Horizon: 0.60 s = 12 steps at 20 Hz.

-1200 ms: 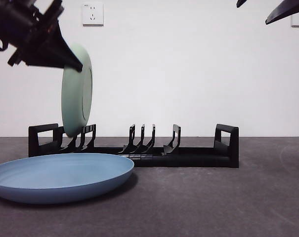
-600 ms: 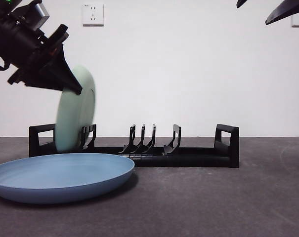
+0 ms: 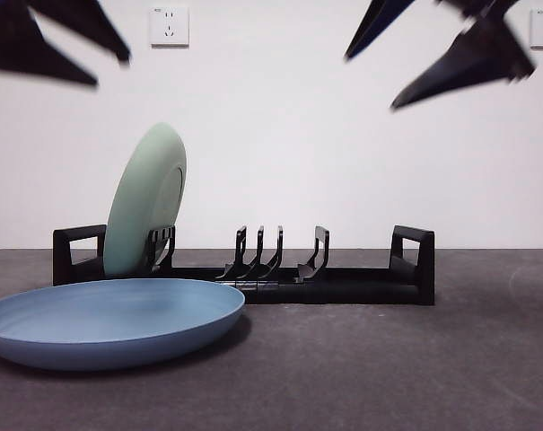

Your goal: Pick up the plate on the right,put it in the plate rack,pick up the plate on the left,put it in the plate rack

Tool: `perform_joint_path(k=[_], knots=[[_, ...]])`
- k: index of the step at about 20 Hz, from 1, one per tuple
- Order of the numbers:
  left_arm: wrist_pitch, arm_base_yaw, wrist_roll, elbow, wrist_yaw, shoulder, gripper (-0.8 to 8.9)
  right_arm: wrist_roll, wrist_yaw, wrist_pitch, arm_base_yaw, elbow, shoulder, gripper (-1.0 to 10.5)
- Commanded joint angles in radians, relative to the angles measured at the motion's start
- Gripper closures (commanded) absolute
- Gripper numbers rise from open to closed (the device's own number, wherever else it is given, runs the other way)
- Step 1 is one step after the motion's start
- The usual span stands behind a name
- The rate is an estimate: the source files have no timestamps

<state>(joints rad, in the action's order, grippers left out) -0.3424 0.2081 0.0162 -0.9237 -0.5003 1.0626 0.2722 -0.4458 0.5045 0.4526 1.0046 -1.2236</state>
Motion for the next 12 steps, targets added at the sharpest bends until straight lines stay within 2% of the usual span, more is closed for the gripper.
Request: perform_joint_path(k=[1,7,12], knots=[[-0.042,0.027,0.042,-0.005,0.066,-0.122,4.99,-0.019,-0.001,-0.029,0.043,0.001,-0.096,6.4],[-0.328,0.154,0.171,-0.196,0.375,-0.290,5.00,-0.008,-0.001,-0.170,0.108,0.001,-0.366,6.4],[-0.439,0.216,0.173,-0.328,0.449,-0.296,5.00,0.027,-0.076,-0.282,0.117,0.001,-0.523,7.3]])
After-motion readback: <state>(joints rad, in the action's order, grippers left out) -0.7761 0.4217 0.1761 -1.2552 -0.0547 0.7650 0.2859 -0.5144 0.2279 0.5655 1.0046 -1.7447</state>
